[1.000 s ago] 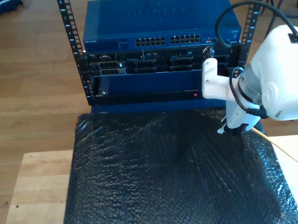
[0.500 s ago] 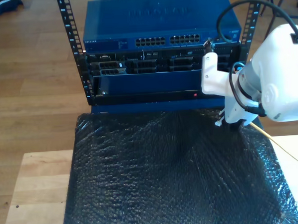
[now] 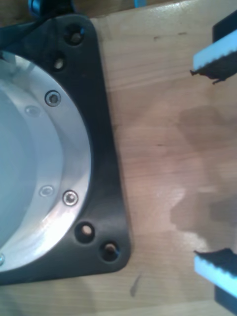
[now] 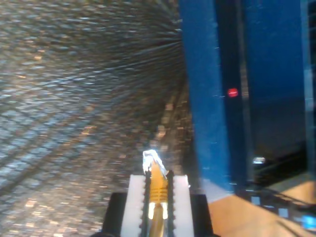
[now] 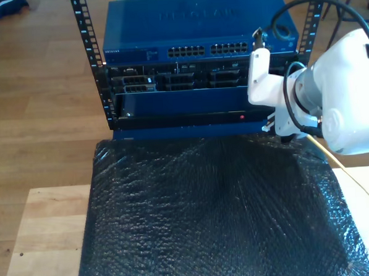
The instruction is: Grab the cable and plug it in
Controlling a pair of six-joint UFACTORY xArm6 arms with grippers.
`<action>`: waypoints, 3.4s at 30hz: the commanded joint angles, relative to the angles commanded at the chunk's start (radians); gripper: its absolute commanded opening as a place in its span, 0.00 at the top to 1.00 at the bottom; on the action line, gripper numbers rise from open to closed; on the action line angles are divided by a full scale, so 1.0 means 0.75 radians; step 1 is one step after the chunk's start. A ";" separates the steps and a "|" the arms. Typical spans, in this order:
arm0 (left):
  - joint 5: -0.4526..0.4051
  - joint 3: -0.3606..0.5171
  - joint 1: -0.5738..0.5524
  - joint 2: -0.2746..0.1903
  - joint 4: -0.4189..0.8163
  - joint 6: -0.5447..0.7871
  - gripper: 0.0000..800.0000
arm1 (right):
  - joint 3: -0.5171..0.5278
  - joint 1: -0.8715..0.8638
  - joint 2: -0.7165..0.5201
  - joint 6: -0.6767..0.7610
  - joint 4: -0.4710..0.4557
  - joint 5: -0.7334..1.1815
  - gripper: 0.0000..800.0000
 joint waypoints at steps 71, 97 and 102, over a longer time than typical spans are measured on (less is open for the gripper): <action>0.000 0.000 0.000 0.000 0.000 0.000 0.00 | 0.141 0.043 0.141 -0.055 -0.096 -0.810 1.00; 0.000 -0.002 0.000 0.000 0.000 0.000 0.00 | 0.008 0.027 0.260 -0.090 -0.174 -1.080 1.00; 0.000 0.000 0.000 0.000 0.000 0.000 0.00 | 0.018 0.020 0.282 -0.090 -0.172 -1.191 1.00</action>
